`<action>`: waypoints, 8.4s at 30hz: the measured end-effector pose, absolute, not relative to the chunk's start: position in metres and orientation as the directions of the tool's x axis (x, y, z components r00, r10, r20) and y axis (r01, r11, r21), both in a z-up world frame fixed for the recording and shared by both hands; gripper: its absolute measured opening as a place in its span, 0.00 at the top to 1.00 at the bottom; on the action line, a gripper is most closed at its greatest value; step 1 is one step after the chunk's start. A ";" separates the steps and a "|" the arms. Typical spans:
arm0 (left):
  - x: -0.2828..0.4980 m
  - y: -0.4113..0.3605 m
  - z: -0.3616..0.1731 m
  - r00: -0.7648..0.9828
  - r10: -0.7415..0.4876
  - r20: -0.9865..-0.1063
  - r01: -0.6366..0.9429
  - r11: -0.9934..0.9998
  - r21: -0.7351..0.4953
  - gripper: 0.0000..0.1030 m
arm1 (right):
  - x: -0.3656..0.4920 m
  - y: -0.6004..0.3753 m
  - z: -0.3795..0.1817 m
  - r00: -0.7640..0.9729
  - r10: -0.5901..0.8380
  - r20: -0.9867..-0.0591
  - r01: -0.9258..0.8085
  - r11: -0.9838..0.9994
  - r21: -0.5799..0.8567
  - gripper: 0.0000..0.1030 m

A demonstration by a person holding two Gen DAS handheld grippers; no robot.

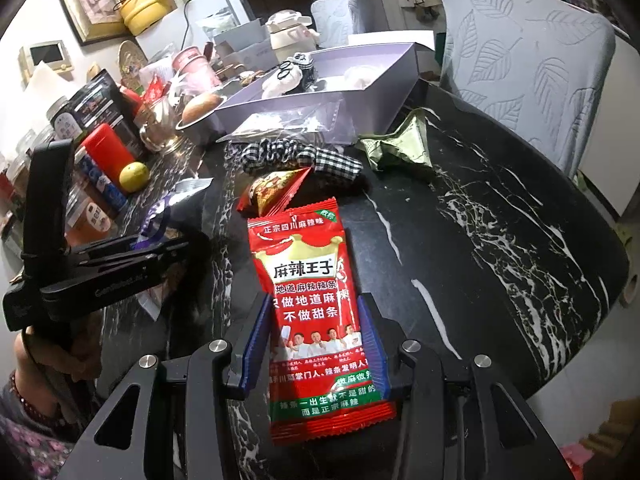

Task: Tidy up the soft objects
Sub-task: 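Hold both snack bags above the table, then carry both held snack bags up and over the open white box, then lower both snack bags into the box and open both grippers, then withdraw both open grippers from the box back over the table, then lower both open grippers toward the red candy packet and gingham scrunchie, then grasp the red-and-gold candy packet with the left gripper while the right gripper grasps the gingham scrunchie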

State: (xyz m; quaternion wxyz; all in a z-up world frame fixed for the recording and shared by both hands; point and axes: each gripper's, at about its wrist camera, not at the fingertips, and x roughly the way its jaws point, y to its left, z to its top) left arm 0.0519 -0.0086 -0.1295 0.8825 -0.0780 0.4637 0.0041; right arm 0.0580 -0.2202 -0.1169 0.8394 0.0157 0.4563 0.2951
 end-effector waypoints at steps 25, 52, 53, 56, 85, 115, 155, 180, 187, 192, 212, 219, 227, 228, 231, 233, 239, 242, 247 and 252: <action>0.041 -0.010 -0.026 0.769 -0.108 -0.630 0.004 0.986 -0.164 0.70 | 0.054 -0.216 -0.033 0.517 0.596 -0.615 -0.555 0.780 0.289 0.58; 0.169 -0.016 0.048 0.906 -0.138 -0.400 0.093 0.987 -0.132 0.70 | 0.178 -0.202 0.044 0.658 0.585 -0.473 -0.540 0.805 0.245 0.58; 0.174 -0.017 0.048 0.907 -0.142 -0.397 0.096 0.986 -0.134 0.70 | 0.183 -0.201 0.045 0.660 0.587 -0.469 -0.542 0.804 0.244 0.58; 0.192 -0.016 0.049 0.909 -0.146 -0.389 0.100 0.986 -0.135 0.70 | 0.202 -0.197 0.048 0.665 0.587 -0.462 -0.543 0.805 0.240 0.58; 0.313 0.013 -0.052 0.707 -0.108 -0.699 0.025 0.991 -0.128 0.70 | 0.323 -0.150 -0.040 0.535 0.563 -0.630 -0.515 0.808 0.286 0.58; 0.317 0.005 -0.062 0.610 0.028 -0.792 -0.065 0.998 -0.015 0.39 | 0.331 -0.152 -0.054 0.492 0.418 -0.763 -0.426 0.881 0.208 0.44; 0.165 -0.019 0.088 0.832 0.032 -0.554 -0.014 0.999 0.037 0.34 | 0.181 -0.176 0.087 0.730 0.438 -0.524 -0.486 0.872 0.051 0.35; 0.057 -0.041 0.065 0.835 -0.017 -0.550 0.026 1.000 0.008 0.22 | 0.077 -0.206 0.064 0.740 0.431 -0.516 -0.475 0.879 0.054 0.26; 0.039 -0.045 0.036 0.805 -0.042 -0.592 0.037 0.999 -0.021 0.22 | 0.065 -0.217 0.031 0.702 0.454 -0.549 -0.463 0.876 0.132 0.26; 0.031 -0.050 0.015 0.778 -0.073 -0.624 0.063 0.997 -0.038 0.22 | 0.060 -0.226 0.006 0.670 0.452 -0.589 -0.442 0.880 0.173 0.26; 0.044 -0.055 -0.066 0.656 -0.174 -0.735 0.094 0.984 -0.150 0.22 | 0.056 -0.244 -0.073 0.577 0.431 -0.693 -0.410 0.887 0.211 0.26; 0.070 -0.057 -0.091 0.616 -0.155 -0.772 0.055 0.987 -0.154 0.22 | 0.071 -0.246 -0.088 0.561 0.413 -0.717 -0.423 0.888 0.181 0.26; 0.097 -0.053 -0.117 0.553 -0.169 -0.816 0.028 0.982 -0.185 0.22 | 0.089 -0.244 -0.097 0.527 0.427 -0.735 -0.443 0.876 0.192 0.26; 0.101 -0.052 -0.120 0.546 -0.174 -0.820 0.027 0.981 -0.190 0.22 | 0.091 -0.244 -0.096 0.526 0.430 -0.734 -0.446 0.874 0.193 0.26; 0.107 -0.052 -0.125 0.536 -0.182 -0.824 0.025 0.979 -0.201 0.22 | 0.094 -0.244 -0.096 0.523 0.430 -0.736 -0.457 0.870 0.185 0.26; 0.110 -0.052 -0.128 0.535 -0.174 -0.827 0.016 0.980 -0.196 0.25 | 0.097 -0.243 -0.097 0.517 0.434 -0.738 -0.460 0.868 0.188 0.26; 0.108 -0.046 -0.127 0.552 -0.147 -0.821 0.018 0.986 -0.164 0.50 | 0.106 -0.235 -0.098 0.496 0.442 -0.747 -0.481 0.857 0.187 0.26; 0.100 -0.036 -0.123 0.569 -0.158 -0.807 0.005 0.982 -0.189 0.51 | 0.112 -0.225 -0.097 0.489 0.439 -0.754 -0.509 0.845 0.162 0.26; 0.080 -0.020 -0.107 0.608 -0.124 -0.785 -0.024 0.984 -0.174 0.51 | 0.123 -0.200 -0.094 0.473 0.461 -0.751 -0.572 0.809 0.137 0.26; 0.066 0.007 -0.099 0.621 -0.070 -0.780 -0.094 0.982 -0.162 0.51 | 0.135 -0.173 -0.097 0.434 0.486 -0.759 -0.628 0.767 0.132 0.26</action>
